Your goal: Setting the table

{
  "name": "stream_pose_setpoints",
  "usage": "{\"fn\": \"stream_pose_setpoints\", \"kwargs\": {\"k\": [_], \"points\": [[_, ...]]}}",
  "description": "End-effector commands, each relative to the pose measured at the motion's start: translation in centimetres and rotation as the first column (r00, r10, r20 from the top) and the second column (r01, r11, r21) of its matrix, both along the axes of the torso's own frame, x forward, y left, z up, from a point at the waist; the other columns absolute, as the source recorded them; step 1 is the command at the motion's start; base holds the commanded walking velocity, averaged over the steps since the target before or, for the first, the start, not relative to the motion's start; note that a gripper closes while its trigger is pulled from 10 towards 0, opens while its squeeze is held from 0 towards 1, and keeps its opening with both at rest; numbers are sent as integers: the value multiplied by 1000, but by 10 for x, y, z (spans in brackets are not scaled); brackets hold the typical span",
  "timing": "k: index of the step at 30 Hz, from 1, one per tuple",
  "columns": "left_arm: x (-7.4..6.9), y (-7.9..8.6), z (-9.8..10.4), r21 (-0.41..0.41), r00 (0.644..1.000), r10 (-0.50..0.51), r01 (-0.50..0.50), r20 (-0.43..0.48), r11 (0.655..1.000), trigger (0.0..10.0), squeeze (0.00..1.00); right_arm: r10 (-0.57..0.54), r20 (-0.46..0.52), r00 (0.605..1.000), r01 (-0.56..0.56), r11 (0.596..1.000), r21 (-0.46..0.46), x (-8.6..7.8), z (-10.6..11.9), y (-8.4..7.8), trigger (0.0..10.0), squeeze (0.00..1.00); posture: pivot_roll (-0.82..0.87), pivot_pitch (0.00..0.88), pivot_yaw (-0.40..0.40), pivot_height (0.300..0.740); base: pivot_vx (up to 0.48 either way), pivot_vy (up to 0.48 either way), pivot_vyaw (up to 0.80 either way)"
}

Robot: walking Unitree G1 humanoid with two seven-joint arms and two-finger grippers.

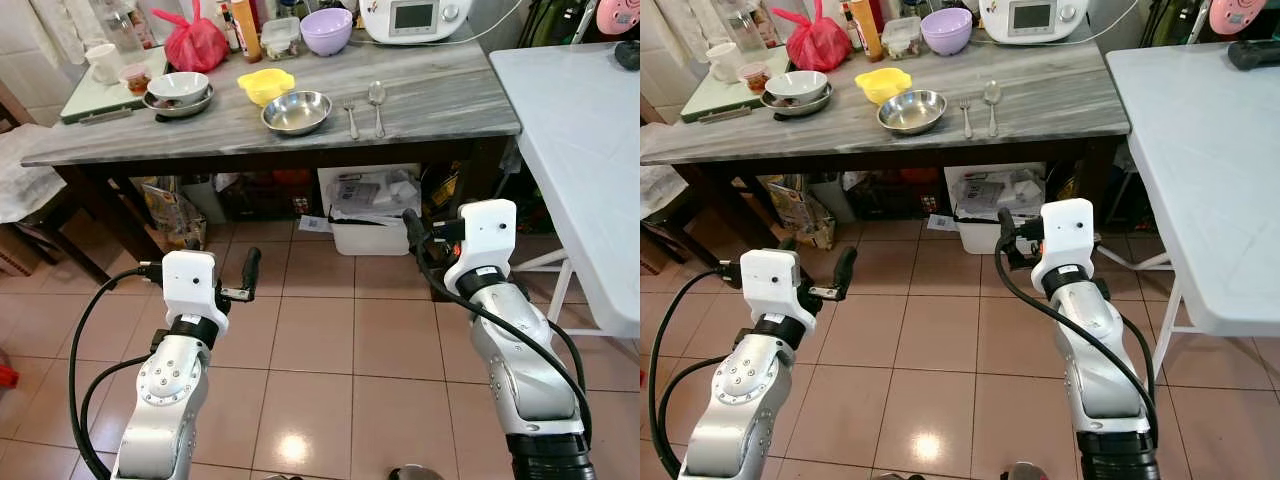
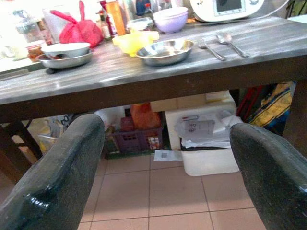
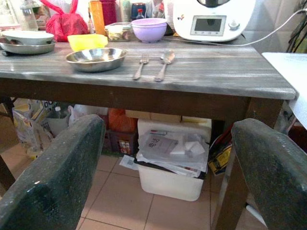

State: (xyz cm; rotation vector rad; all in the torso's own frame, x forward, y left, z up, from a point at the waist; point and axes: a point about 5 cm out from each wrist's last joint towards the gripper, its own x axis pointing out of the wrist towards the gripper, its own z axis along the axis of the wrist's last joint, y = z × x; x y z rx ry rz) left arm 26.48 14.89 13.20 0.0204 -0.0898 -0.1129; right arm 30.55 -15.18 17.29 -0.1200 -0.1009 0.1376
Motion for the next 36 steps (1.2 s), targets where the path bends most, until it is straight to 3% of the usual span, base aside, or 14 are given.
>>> {"fn": "stream_pose_setpoints", "kwargs": {"k": [1,22,29,36], "points": [[1,4,-1,5,1000,4,-4,-4,1000,10000,0,0,1,1000,0,1000,5,1,1,2,10000,0,-115,112,153,740,0,-480,0],[-2,4,-3,3,1000,-22,22,-14,1000,10000,0,-3,-12,1000,3,1000,9,4,-1,1,10000,0,-110,113,151,740,0,-480,0],[-2,3,-3,6,1000,-18,18,-9,1000,10000,0,5,-7,1000,-5,1000,11,5,-1,2,10000,0,-108,108,145,740,0,-480,-571],[-2,3,-4,3,1000,-18,18,-8,1000,10000,0,10,-4,1000,-10,1000,8,5,0,3,10000,0,-112,111,143,740,0,-361,0]]}}
